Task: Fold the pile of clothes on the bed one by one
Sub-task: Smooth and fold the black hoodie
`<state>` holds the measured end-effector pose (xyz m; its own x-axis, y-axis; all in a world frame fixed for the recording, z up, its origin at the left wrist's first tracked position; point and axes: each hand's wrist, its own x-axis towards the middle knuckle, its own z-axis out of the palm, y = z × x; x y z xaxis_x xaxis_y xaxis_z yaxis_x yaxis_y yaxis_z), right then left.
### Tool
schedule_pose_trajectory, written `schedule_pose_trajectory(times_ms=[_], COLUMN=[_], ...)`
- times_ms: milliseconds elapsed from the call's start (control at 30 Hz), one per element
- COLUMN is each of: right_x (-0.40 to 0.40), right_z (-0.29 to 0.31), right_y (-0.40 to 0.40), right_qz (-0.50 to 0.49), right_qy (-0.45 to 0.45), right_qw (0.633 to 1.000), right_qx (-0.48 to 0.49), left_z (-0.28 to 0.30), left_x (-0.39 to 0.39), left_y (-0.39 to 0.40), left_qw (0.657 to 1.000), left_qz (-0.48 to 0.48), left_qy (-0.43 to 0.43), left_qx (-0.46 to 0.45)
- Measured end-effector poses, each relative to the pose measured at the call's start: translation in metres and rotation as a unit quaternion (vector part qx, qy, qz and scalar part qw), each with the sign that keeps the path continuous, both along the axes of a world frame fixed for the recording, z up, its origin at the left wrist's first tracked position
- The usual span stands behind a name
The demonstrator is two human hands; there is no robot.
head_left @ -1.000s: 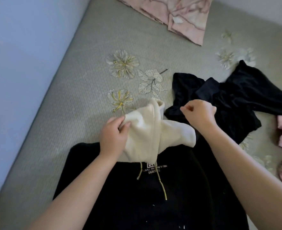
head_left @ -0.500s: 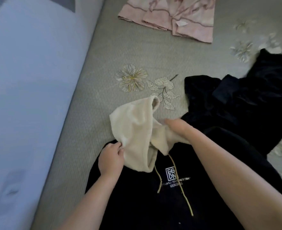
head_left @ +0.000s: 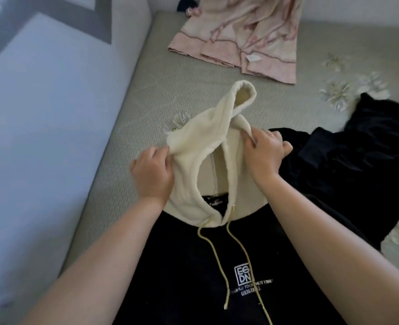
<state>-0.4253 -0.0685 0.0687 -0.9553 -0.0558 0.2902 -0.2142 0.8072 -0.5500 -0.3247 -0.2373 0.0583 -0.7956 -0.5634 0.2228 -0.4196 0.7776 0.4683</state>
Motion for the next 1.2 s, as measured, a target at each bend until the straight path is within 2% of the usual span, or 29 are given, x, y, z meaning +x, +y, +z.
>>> schedule_pose_trajectory(times_ms=[33, 100, 133, 233, 333, 433, 467, 533, 633, 733, 867, 933, 967, 1033, 1067, 1100, 1133, 1200], right_x=[-0.006, -0.013, -0.011, 0.016, 0.075, 0.152, 0.176, 0.217, 0.250, 0.253, 0.244, 0.237, 0.234, 0.232, 0.234, 0.240, 0.247, 0.264], right_z=[0.002, -0.003, -0.008, -0.024, -0.045, -0.070, -0.079, -0.096, -0.124, -0.139, -0.129, -0.113, -0.102, -0.076, -0.068, -0.065, -0.063, -0.065], right_y=[-0.001, 0.004, 0.009, 0.031, 0.067, 0.111, 0.127, 0.155, 0.188, 0.194, 0.191, 0.194, 0.200, 0.219, 0.237, 0.258, 0.282, 0.328], right_qz=[-0.008, -0.018, -0.012, 0.038, 0.103, 0.137, 0.144, 0.164, 0.174, 0.173, 0.189, 0.213, 0.218, 0.185, 0.130, 0.065, 0.004, -0.113], right_qy=[-0.066, -0.204, -0.231, -0.204, -0.133, -0.074, -0.089, -0.187, -0.339, -0.358, -0.391, -0.395, -0.377, -0.243, -0.147, -0.080, -0.063, -0.137], right_qw=[0.997, 0.968, 0.954, 0.946, 0.954, 0.949, 0.939, 0.909, 0.852, 0.853, 0.845, 0.858, 0.882, 0.950, 0.980, 0.993, 0.995, 0.976], right_qx=[0.027, 0.146, 0.191, 0.248, 0.247, 0.273, 0.299, 0.334, 0.359, 0.339, 0.313, 0.248, 0.180, 0.061, 0.046, 0.049, 0.071, 0.127], left_z=[0.001, -0.002, -0.006, -0.027, -0.055, -0.086, -0.095, -0.116, -0.138, -0.139, -0.132, -0.127, -0.123, -0.114, -0.109, -0.104, -0.100, -0.094], left_x=[-0.010, -0.021, -0.020, 0.010, 0.074, 0.141, 0.159, 0.187, 0.202, 0.196, 0.191, 0.186, 0.183, 0.181, 0.182, 0.184, 0.188, 0.199], left_y=[-0.001, 0.000, 0.004, 0.027, 0.073, 0.120, 0.131, 0.141, 0.144, 0.145, 0.150, 0.153, 0.155, 0.161, 0.167, 0.176, 0.188, 0.220], left_qw=[0.999, 0.992, 0.985, 0.986, 0.989, 0.964, 0.948, 0.916, 0.896, 0.886, 0.865, 0.857, 0.855, 0.870, 0.887, 0.906, 0.923, 0.936], left_qz=[0.015, 0.075, 0.099, 0.068, -0.077, -0.191, -0.209, -0.205, -0.200, -0.196, -0.187, -0.179, -0.174, -0.161, -0.160, -0.169, -0.188, -0.243], left_qy=[-0.025, -0.094, -0.119, -0.125, -0.121, -0.187, -0.236, -0.335, -0.393, -0.420, -0.464, -0.482, -0.487, -0.465, -0.431, -0.386, -0.335, -0.254], left_qx=[0.012, 0.048, 0.070, 0.089, 0.038, 0.018, 0.040, 0.079, 0.039, 0.014, -0.027, -0.037, -0.037, -0.033, -0.032, -0.030, -0.024, 0.003])
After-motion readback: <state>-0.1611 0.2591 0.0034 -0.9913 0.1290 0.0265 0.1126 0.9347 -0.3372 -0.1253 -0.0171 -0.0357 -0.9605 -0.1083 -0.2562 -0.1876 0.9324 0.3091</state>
